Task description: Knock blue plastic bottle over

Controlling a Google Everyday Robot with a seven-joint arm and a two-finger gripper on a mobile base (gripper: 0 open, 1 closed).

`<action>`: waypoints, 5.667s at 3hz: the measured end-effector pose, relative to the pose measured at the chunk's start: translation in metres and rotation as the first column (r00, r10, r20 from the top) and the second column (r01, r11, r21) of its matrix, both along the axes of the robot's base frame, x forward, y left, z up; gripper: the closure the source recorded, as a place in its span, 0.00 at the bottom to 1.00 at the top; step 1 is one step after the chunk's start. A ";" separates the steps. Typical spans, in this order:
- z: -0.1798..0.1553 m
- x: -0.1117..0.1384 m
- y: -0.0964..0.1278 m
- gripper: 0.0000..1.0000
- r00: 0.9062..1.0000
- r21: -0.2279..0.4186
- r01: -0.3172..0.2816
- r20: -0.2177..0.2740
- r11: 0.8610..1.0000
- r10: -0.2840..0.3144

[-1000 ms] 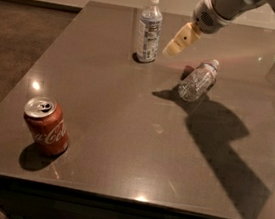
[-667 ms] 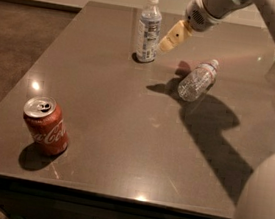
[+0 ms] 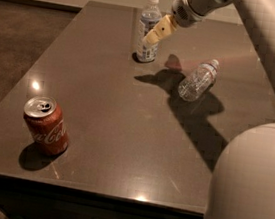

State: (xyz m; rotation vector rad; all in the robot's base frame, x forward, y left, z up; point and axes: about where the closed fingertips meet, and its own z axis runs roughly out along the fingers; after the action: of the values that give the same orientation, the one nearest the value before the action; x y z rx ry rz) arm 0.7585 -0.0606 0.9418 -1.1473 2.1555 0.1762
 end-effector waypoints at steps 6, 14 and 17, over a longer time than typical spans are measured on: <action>0.008 0.021 0.038 0.87 1.000 0.049 0.002 0.005 0.999 -0.002; -0.011 -0.047 0.070 0.53 0.840 -0.538 -0.542 -0.314 0.645 0.443; -0.044 -0.077 0.059 0.00 0.774 -0.547 -0.631 -0.397 0.550 0.493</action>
Offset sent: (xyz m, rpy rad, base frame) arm 0.0221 0.0342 0.0093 0.0528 -0.0099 -0.0009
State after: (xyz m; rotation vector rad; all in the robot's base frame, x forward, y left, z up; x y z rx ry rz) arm 0.6818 -0.0013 0.8977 -2.3397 1.9613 -0.2352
